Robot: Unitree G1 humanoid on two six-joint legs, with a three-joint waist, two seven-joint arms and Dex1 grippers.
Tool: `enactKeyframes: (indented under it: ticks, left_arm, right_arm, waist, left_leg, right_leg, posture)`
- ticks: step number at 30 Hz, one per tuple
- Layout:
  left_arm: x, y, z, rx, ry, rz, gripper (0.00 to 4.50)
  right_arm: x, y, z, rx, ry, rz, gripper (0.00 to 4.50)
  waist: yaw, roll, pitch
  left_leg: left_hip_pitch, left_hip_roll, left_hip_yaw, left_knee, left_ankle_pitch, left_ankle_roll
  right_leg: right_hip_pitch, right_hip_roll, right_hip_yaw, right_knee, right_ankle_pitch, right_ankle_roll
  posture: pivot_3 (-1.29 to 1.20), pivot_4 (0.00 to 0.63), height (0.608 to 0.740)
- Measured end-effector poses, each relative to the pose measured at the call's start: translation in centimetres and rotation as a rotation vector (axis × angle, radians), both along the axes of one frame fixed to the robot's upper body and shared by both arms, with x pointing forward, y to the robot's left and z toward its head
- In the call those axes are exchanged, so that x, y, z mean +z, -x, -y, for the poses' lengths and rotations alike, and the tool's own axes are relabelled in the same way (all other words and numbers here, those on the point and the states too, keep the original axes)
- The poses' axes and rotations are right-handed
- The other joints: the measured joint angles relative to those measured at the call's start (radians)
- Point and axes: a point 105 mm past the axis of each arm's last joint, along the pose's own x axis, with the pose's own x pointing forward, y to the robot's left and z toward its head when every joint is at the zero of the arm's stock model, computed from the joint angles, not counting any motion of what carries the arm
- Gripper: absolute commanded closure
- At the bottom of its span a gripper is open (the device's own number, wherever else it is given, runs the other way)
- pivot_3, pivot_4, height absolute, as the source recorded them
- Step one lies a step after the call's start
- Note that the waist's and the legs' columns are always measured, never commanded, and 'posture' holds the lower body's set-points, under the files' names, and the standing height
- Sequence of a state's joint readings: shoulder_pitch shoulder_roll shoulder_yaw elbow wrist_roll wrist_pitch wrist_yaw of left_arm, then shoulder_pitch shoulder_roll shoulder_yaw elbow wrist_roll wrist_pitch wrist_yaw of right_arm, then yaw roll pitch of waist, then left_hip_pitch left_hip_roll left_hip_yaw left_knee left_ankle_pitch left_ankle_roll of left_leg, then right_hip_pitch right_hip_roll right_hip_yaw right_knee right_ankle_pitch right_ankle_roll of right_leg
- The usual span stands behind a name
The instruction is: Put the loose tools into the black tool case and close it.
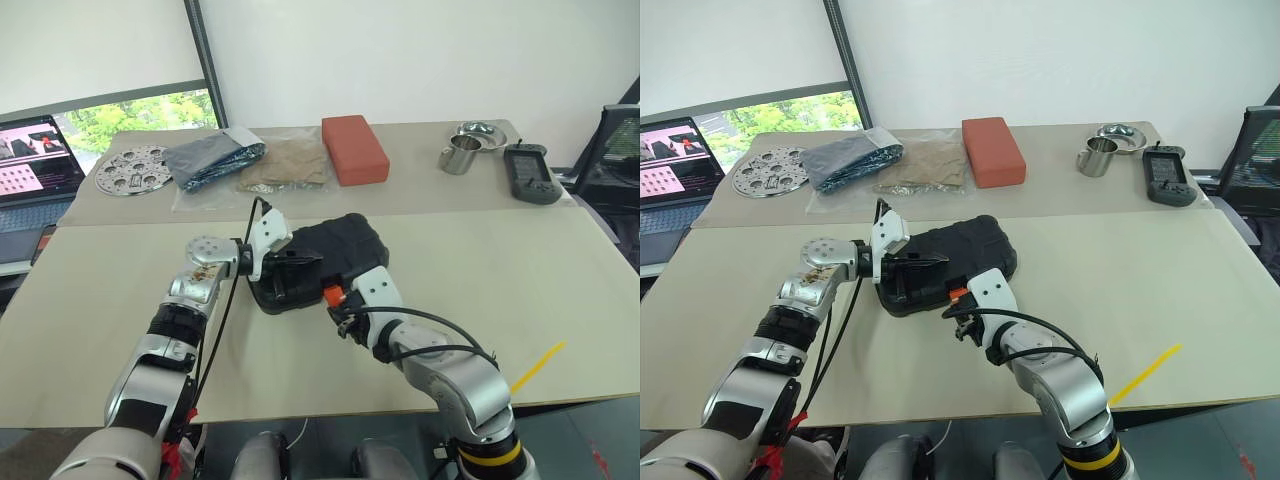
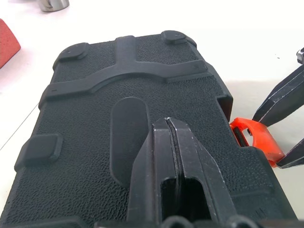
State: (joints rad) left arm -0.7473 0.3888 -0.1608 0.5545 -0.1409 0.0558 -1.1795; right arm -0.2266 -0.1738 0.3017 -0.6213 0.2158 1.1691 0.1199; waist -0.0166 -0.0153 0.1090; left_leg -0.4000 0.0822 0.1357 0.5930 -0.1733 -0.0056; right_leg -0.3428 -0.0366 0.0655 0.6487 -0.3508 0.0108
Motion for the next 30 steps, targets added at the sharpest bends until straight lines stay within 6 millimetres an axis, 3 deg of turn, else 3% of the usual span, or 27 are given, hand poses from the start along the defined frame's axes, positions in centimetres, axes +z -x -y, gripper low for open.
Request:
enactKeyframes:
  ticks: [30]
  left_arm:
    - [-0.11, -0.1, 0.21, 0.009, -0.007, 0.027, 4.5]
  right_arm:
    - [0.33, -0.86, -0.42, -0.038, 0.006, 0.034, 3.32]
  waist:
    - [-0.006, 0.0, 0.0]
  left_leg:
    - [0.001, 0.001, 0.0, 0.0, 0.0, 0.0]
  right_leg:
    - [0.0, 0.001, 0.0, 0.001, 0.0, 0.0]
  posture:
    - [0.0, 0.15, 0.74]
